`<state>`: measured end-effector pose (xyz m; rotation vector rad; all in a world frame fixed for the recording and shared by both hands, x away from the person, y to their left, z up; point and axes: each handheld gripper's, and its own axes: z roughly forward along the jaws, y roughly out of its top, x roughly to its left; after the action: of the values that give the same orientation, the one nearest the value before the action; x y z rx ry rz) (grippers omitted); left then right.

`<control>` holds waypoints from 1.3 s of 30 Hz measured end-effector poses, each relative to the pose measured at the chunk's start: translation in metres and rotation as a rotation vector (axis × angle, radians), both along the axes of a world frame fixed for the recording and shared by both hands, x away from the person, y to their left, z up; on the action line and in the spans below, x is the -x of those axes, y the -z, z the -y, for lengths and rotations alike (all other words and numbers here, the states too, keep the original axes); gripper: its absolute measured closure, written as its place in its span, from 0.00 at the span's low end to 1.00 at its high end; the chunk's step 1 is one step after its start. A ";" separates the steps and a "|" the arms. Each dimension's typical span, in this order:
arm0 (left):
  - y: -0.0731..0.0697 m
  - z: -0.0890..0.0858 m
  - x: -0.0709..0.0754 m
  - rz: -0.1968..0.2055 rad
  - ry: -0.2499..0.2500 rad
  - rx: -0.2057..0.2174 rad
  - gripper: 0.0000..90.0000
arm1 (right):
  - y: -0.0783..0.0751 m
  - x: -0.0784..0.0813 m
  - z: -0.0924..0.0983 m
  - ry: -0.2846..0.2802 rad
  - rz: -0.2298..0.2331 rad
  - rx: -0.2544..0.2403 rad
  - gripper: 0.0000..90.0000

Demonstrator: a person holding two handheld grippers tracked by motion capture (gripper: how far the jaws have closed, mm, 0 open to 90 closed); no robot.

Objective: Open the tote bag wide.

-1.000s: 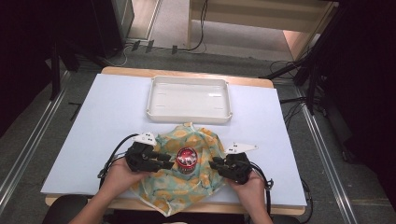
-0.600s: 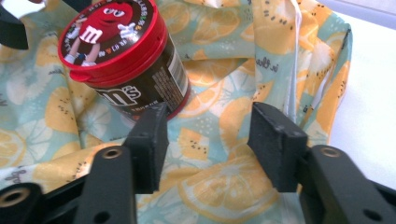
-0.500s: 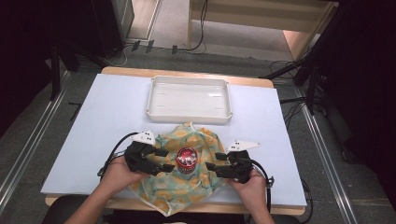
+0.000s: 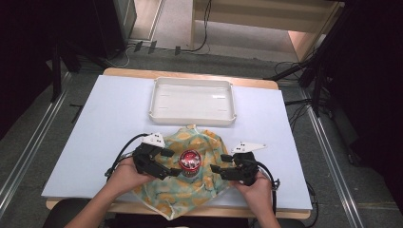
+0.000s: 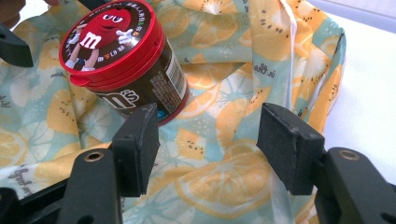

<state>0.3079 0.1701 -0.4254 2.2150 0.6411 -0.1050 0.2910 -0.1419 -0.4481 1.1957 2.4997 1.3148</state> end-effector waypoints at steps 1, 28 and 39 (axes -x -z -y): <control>0.000 0.002 0.000 0.000 0.003 -0.001 0.21 | 0.000 0.000 0.000 0.000 0.000 0.000 0.44; 0.022 0.039 -0.010 0.018 0.042 -0.045 0.16 | 0.000 -0.002 -0.001 0.017 0.003 -0.034 0.44; 0.033 0.047 -0.011 0.049 0.039 -0.075 0.17 | 0.001 -0.001 -0.001 0.021 0.012 -0.032 0.45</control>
<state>0.3186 0.1230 -0.4579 2.2955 0.5844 -0.0471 0.2918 -0.1409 -0.4488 1.2138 2.4603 1.3577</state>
